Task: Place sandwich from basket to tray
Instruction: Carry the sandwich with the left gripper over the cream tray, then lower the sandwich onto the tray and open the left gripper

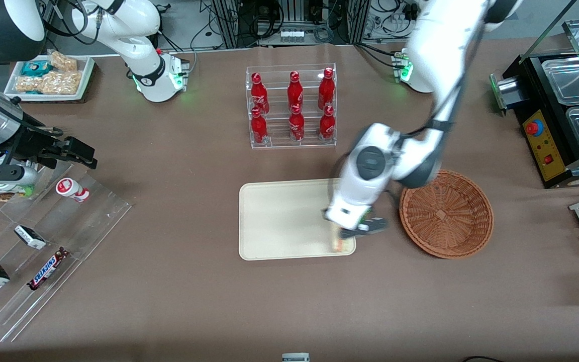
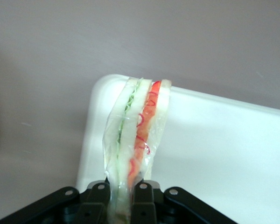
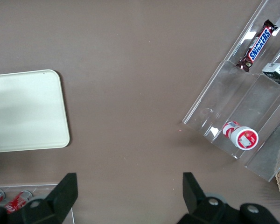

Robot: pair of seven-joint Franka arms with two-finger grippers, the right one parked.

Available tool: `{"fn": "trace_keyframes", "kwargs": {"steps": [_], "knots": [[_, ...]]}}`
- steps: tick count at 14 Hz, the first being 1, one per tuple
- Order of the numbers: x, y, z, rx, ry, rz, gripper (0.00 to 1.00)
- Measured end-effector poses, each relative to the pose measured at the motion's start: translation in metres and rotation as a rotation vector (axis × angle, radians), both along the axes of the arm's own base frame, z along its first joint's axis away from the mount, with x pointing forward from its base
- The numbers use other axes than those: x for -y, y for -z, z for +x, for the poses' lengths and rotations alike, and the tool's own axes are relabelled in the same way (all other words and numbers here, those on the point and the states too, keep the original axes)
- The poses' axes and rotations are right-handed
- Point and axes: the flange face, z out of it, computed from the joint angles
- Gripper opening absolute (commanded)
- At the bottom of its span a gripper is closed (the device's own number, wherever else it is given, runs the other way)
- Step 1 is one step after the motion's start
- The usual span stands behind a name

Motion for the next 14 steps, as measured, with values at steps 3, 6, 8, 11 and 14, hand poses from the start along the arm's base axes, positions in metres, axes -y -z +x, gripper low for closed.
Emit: {"fn": "trace_keyframes", "kwargs": {"steps": [3, 6, 8, 11, 14], "knots": [[0.069, 0.022, -0.031, 0.01, 0.055, 0.004, 0.02], [0.097, 0.052, -0.045, 0.075, 0.067, 0.048, 0.23], [0.098, 0.067, -0.044, 0.083, 0.063, 0.054, 1.0], [0.097, 0.054, -0.035, 0.103, 0.041, 0.044, 1.0], [0.078, -0.014, -0.017, 0.104, -0.006, 0.062, 1.0]]}}
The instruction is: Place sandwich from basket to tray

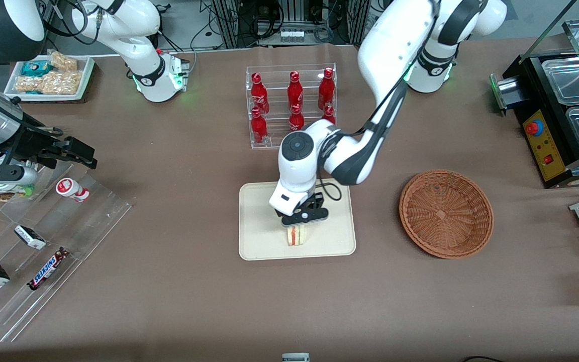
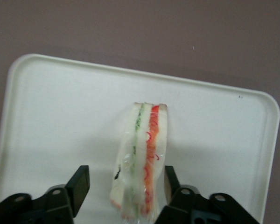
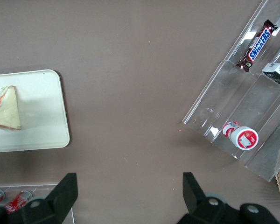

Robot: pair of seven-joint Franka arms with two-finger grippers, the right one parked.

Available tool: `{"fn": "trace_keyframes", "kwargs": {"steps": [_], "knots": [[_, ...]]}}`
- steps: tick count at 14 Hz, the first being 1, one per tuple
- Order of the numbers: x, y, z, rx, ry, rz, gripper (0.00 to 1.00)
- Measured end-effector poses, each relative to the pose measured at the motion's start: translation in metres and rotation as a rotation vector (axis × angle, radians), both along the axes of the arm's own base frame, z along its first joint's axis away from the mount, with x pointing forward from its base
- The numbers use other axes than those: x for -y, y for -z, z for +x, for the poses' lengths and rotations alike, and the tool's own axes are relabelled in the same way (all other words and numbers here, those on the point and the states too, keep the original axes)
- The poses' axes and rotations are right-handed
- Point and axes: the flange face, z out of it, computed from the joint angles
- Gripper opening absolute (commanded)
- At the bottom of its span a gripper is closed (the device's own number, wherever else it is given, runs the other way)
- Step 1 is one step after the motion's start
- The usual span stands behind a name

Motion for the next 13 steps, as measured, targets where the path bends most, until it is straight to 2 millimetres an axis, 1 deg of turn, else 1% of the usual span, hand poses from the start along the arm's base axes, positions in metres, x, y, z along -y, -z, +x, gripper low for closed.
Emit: {"fn": "trace_keyframes", "kwargs": {"steps": [1, 2, 3, 4, 5, 6, 8, 10, 11, 13], "knots": [[-0.014, -0.035, 0.006, 0.002, -0.018, 0.004, 1.0], [-0.031, -0.07, 0.01, 0.004, -0.027, 0.009, 1.0], [-0.051, -0.101, 0.013, 0.0, -0.029, 0.018, 1.0], [-0.076, -0.124, 0.015, -0.016, -0.035, 0.036, 1.0], [-0.102, -0.136, 0.017, -0.044, -0.044, 0.061, 1.0], [-0.128, -0.141, 0.022, -0.07, -0.052, 0.081, 1.0], [-0.18, -0.135, 0.037, -0.107, -0.055, 0.106, 1.0], [-0.244, -0.128, 0.051, -0.146, -0.034, 0.124, 1.0], [-0.277, -0.129, 0.054, -0.161, -0.022, 0.127, 1.0], [-0.332, -0.141, 0.051, -0.171, 0.0, 0.125, 1.0]]}}
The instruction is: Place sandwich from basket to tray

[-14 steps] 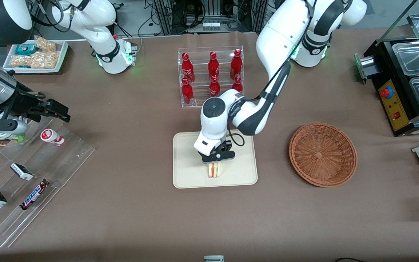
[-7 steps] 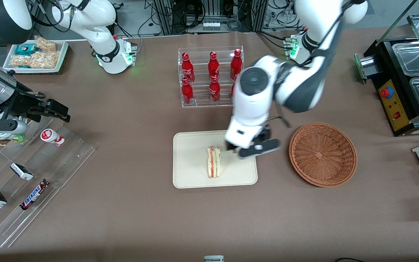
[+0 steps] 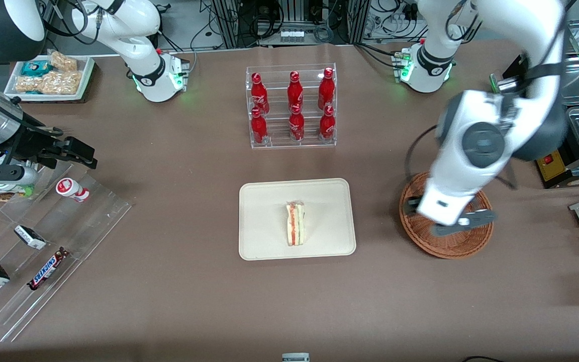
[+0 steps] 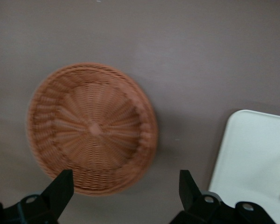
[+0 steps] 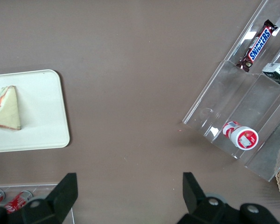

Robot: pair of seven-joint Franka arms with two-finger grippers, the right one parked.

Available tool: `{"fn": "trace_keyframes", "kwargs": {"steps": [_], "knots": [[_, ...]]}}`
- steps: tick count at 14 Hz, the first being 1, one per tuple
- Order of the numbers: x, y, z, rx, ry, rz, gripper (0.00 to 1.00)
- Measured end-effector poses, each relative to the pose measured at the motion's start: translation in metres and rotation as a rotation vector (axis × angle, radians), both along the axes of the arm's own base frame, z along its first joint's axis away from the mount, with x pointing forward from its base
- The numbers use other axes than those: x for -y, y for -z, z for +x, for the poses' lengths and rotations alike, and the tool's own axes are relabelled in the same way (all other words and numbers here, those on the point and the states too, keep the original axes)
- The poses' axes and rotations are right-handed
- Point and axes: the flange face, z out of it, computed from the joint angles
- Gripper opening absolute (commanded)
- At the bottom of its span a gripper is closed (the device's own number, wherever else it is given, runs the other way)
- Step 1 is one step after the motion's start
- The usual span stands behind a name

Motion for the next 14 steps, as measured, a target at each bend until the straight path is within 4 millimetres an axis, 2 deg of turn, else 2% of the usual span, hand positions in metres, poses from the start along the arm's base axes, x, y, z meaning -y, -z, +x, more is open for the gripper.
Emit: {"fn": "trace_keyframes", "kwargs": {"steps": [3, 6, 8, 11, 13, 14], "knots": [[-0.061, -0.017, -0.016, -0.017, 0.064, -0.007, 1.0], [-0.105, -0.035, -0.03, -0.053, 0.147, -0.027, 1.0], [-0.126, -0.064, -0.045, -0.076, 0.251, -0.07, 1.0], [-0.154, -0.126, -0.066, -0.055, 0.377, -0.096, 1.0], [-0.165, -0.16, -0.069, 0.001, 0.407, -0.088, 1.0], [-0.166, -0.17, -0.068, 0.022, 0.408, -0.084, 1.0]]}}
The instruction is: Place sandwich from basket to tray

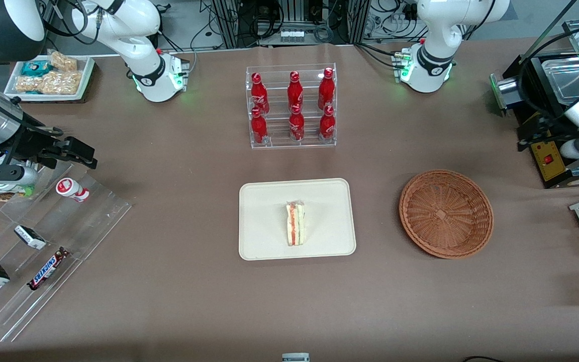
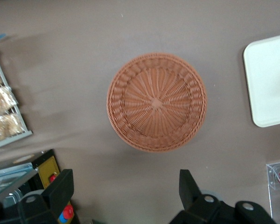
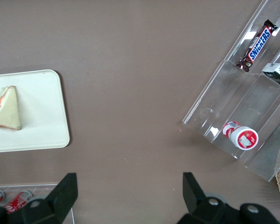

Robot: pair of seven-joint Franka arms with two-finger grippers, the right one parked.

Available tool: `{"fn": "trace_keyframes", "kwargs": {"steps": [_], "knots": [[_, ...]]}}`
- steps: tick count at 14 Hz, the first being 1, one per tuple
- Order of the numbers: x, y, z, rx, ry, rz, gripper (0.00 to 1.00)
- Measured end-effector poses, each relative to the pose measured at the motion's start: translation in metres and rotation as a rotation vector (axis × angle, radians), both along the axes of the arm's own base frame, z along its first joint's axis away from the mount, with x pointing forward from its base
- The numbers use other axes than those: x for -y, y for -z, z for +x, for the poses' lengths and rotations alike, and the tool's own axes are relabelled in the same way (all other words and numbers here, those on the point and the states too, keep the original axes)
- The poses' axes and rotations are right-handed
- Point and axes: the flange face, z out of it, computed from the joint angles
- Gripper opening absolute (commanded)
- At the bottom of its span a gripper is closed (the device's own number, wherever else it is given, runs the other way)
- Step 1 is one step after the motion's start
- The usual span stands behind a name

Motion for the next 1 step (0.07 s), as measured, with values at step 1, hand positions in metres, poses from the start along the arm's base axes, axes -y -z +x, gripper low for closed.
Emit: {"fn": "trace_keyframes", "kwargs": {"steps": [1], "knots": [[0.0002, -0.0042, 0.0008, 0.009, -0.001, -0.006, 1.0]]}}
